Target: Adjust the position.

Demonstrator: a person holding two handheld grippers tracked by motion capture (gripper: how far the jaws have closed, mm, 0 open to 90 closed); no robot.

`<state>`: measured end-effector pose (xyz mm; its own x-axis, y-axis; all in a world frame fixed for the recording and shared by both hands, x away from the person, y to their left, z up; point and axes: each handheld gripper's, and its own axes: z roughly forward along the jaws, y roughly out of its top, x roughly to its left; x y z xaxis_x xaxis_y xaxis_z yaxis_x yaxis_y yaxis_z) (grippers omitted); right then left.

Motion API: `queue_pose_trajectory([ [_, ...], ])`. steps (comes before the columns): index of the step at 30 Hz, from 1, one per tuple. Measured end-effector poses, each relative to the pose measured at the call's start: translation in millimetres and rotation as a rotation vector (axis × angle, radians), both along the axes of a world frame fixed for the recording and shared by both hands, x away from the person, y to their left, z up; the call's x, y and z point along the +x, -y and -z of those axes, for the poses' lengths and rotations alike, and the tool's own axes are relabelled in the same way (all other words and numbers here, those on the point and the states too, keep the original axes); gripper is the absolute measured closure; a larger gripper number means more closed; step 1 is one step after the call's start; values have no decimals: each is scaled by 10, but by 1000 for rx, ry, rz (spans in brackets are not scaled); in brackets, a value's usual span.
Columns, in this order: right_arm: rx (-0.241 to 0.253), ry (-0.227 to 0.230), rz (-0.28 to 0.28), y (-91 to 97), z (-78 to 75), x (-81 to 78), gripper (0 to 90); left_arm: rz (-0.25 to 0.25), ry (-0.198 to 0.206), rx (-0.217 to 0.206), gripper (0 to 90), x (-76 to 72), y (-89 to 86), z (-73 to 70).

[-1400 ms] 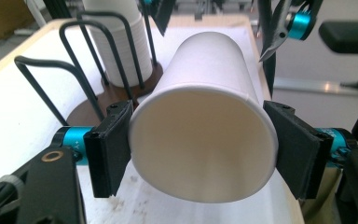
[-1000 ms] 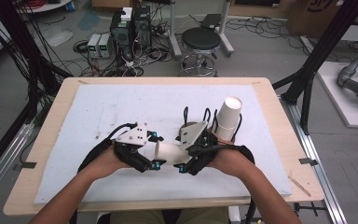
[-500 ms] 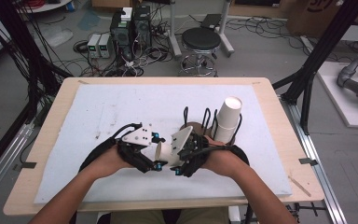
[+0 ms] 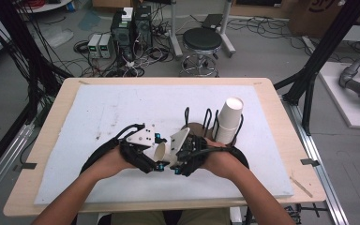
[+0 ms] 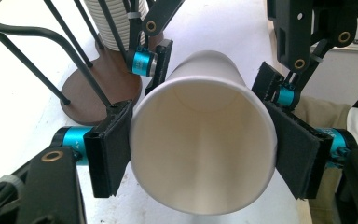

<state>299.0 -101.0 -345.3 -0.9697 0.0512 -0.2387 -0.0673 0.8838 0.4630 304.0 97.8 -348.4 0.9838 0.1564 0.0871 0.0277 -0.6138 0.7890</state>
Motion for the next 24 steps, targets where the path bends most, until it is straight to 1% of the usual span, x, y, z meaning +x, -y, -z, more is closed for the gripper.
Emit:
queue_pose_trajectory([
  [3,3,-10,5,8,6,0,341,-5,-3,-10,274,-6,2,16],
  [5,6,-11,8,16,15,2,341,-11,-5,-26,263,-7,-1,31],
  [6,11,-18,14,21,21,-1,341,-12,-5,-36,257,-7,-5,37],
  [8,31,-23,19,40,29,1,341,-22,-7,-67,243,-9,-28,50],
  [9,40,-24,21,49,32,3,340,-34,-9,-97,228,-9,-49,58],
  [11,61,-27,35,85,44,6,341,-50,-16,-143,187,-4,-91,64],
  [13,77,-32,50,122,54,16,341,-70,-24,-209,179,-7,-147,68],
  [14,88,-35,61,146,61,24,341,-91,-28,-250,179,-11,-179,69],
  [15,110,-36,69,179,71,41,341,-102,-26,-272,179,-12,-209,67],
  [16,122,-40,82,207,72,49,341,-110,-25,-290,179,-13,-234,66],
  [17,132,-51,92,229,76,51,341,-119,-25,-317,179,-15,-263,65],
  [21,198,-52,138,356,104,79,341,-165,-12,-421,179,-23,-406,65],
  [23,225,-56,158,420,121,83,341,-192,-11,-463,176,-25,-472,77],
  [24,240,-55,164,450,132,85,341,-204,-13,-476,176,-22,-504,85],
])
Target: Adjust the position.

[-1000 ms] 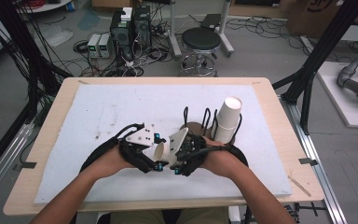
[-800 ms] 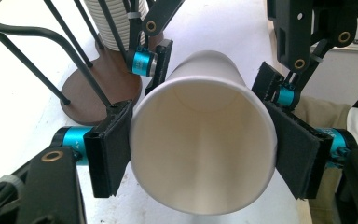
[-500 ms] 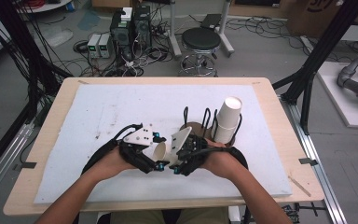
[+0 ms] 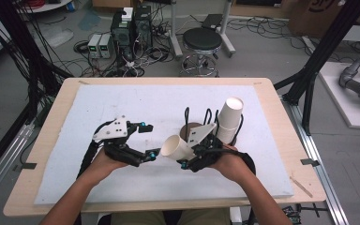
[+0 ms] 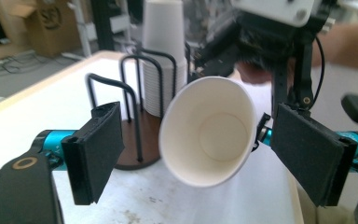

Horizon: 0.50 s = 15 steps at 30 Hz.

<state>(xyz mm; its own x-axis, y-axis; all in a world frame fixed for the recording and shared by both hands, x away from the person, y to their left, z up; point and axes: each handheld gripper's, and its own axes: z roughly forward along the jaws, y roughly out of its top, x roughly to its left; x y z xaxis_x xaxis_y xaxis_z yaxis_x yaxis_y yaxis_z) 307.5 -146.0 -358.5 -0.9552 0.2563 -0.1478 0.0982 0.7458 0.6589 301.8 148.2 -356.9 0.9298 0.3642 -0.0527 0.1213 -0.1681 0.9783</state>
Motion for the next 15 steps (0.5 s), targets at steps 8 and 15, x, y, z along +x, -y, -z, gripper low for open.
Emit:
queue_pose_trajectory([
  [8,103,22,65,239,101,-37,340,-95,-22,-37,178,7,-183,164],
  [15,254,83,114,473,86,-124,338,-190,-48,-121,179,15,-337,360],
])
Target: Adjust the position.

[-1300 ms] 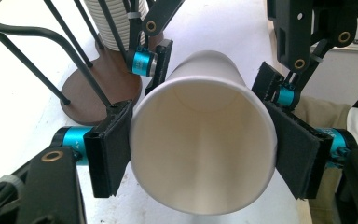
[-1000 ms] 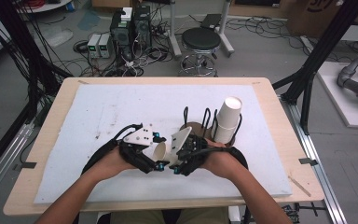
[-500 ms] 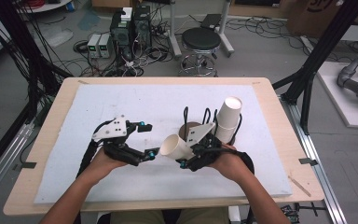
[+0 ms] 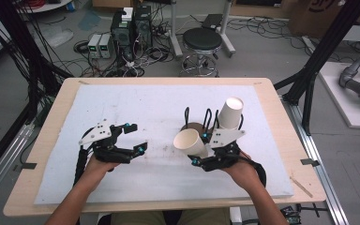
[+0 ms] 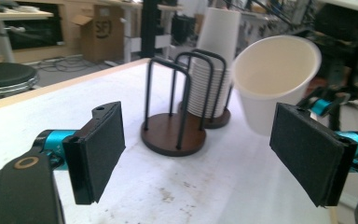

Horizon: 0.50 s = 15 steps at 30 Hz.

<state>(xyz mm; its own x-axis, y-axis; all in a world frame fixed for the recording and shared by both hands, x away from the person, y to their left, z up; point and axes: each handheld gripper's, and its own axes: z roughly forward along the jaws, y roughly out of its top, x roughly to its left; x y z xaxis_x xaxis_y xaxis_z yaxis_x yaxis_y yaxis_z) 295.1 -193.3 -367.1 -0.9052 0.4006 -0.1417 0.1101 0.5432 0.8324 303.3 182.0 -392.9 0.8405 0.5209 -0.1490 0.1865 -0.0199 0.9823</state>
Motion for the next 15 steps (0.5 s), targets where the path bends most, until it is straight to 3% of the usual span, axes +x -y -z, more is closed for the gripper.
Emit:
queue_pose_trajectory([
  [3,59,18,26,93,-32,-33,338,-23,-16,-28,179,11,-68,56],
  [9,183,38,75,296,-71,-69,338,-36,-13,-23,179,12,-99,99],
  [15,244,46,108,417,-11,-94,336,-50,0,-9,179,9,-99,119],
])
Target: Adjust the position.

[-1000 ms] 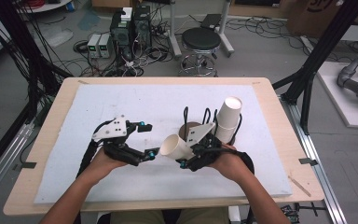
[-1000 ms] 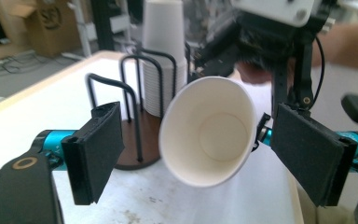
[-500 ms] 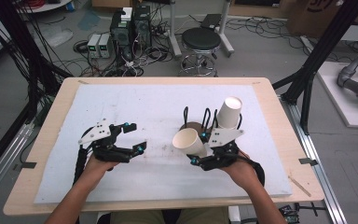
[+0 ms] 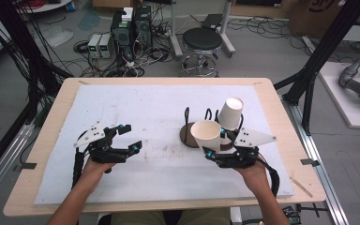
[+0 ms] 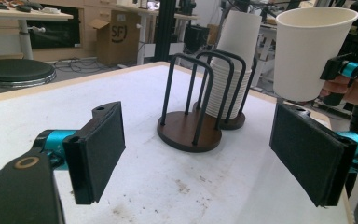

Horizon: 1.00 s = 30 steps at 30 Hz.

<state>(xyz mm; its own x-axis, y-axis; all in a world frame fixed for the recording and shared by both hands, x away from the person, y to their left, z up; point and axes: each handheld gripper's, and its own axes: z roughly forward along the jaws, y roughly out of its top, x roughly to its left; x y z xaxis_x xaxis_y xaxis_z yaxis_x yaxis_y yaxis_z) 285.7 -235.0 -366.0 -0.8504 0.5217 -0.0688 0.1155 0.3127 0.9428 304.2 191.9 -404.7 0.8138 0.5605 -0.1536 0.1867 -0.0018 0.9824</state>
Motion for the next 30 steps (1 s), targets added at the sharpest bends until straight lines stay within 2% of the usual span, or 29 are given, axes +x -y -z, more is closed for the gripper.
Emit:
queue_pose_trajectory([
  [5,46,12,26,63,39,-9,336,-8,3,-1,179,-4,-27,10],
  [17,58,23,27,12,-21,31,335,-40,20,3,179,-45,-173,24],
  [22,76,29,21,-41,-41,72,335,-55,33,-5,179,-79,-262,1],
  [30,76,37,5,-114,-77,89,335,-76,42,-19,179,-77,-350,-24],
])
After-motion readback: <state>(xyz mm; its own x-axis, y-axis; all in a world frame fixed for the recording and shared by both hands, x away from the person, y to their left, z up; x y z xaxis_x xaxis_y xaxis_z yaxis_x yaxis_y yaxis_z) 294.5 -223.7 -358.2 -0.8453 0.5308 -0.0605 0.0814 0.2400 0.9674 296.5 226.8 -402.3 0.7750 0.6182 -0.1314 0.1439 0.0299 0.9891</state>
